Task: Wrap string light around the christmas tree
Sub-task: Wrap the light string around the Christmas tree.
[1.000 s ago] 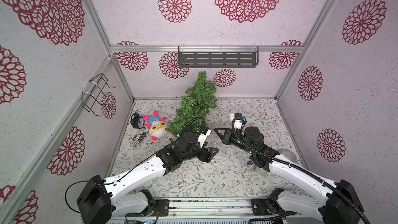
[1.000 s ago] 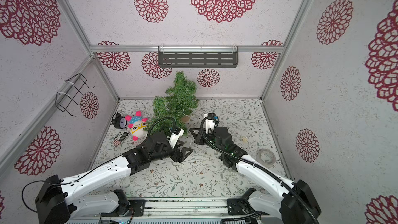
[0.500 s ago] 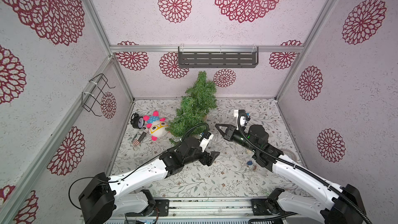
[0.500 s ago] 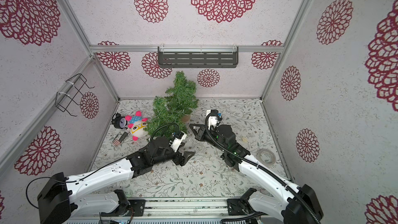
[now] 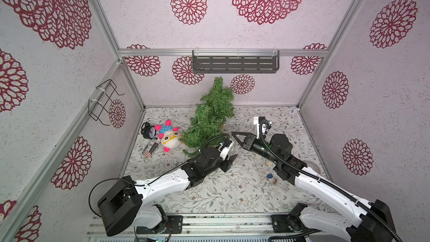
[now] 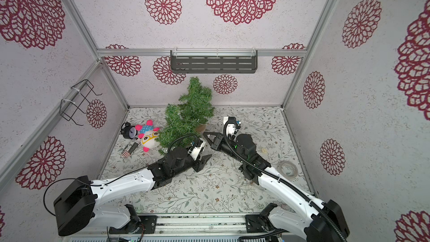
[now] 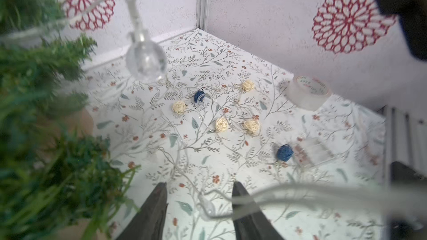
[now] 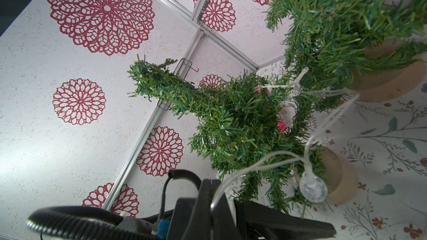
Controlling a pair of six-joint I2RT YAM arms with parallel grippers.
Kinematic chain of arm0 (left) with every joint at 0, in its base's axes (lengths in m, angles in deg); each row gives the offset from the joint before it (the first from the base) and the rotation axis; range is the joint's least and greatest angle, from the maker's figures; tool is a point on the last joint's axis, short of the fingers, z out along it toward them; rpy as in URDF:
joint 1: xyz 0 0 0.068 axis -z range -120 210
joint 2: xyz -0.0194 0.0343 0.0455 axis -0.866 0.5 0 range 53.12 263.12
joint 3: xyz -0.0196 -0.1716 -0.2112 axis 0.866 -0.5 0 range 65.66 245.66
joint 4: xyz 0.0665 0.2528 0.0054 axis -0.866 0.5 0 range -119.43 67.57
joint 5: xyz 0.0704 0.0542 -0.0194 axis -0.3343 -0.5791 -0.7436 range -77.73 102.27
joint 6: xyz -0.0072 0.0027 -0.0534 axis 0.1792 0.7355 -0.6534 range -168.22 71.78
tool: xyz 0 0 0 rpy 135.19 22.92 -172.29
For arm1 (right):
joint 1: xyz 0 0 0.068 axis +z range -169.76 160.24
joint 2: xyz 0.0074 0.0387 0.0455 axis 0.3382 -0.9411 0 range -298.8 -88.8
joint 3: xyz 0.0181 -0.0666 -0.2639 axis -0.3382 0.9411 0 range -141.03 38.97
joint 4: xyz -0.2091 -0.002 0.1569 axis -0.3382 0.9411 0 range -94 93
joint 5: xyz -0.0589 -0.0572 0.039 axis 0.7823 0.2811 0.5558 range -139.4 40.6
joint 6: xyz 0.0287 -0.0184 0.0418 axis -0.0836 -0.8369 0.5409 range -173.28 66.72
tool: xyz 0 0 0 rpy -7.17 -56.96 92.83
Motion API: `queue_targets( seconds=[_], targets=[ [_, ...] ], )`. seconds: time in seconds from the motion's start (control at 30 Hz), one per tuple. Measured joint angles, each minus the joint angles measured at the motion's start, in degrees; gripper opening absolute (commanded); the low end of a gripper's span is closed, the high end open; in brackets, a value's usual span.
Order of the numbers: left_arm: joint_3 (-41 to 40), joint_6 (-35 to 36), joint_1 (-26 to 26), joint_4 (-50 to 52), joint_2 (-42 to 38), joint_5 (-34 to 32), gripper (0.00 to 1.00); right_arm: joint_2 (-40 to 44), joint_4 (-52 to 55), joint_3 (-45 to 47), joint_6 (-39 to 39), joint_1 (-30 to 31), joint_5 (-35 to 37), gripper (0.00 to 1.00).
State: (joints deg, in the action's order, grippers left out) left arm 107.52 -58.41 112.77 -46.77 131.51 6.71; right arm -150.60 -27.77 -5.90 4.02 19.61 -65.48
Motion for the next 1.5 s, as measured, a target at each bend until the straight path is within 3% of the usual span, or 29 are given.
queue_targets(
  seconds=[0.2,0.37,0.6,0.63,0.7,0.77,0.83,0.93,1.1,1.33,1.4,1.5],
  targets=[
    [-0.1,-0.7,0.0,-0.2,-2.9,1.2,0.14,-0.1,-2.3,0.0,0.8,-2.0,-0.2,0.0],
    [0.7,-2.7,0.0,6.3,-7.1,5.0,0.01,-2.1,-5.2,0.0,0.8,-4.0,-0.3,0.0],
    [3.4,-5.1,0.0,17.4,-13.3,10.7,0.0,-4.1,-6.1,1.7,0.3,-5.2,-0.3,0.0],
    [3.4,-5.4,0.0,18.3,-14.0,11.4,0.03,-4.1,-6.4,2.3,0.3,-5.2,-0.3,0.0],
    [3.4,-5.7,0.0,19.6,-14.8,11.7,0.2,-4.2,-6.4,2.9,0.4,-5.2,-0.5,0.0],
    [2.5,-5.7,0.0,19.3,-14.8,10.8,0.48,-4.2,-6.5,3.0,0.9,-5.2,-0.8,0.0],
    [0.7,-5.5,0.0,18.2,-14.7,8.9,0.64,-4.2,-6.8,3.0,1.5,-5.1,-1.1,0.0],
    [-1.6,-4.4,0.0,15.7,-13.3,5.9,0.74,-4.2,-7.3,3.0,2.4,-4.6,-1.3,0.0],
    [-1.1,-1.4,0.0,10.0,-7.7,3.0,0.77,-4.2,-7.3,3.0,3.8,-2.6,-1.4,0.0],
    [1.3,1.1,-0.1,0.4,-0.2,0.9,0.67,-4.1,-8.6,2.5,5.8,-0.9,-1.7,0.0],
    [1.3,1.3,-0.2,-1.6,0.3,0.5,0.56,-4.0,-9.3,2.4,6.1,-0.9,-1.7,0.0],
    [1.3,1.5,-0.4,-3.7,0.4,0.3,0.26,-3.9,-10.1,2.4,6.7,-0.9,-1.7,0.0]
  ],
)
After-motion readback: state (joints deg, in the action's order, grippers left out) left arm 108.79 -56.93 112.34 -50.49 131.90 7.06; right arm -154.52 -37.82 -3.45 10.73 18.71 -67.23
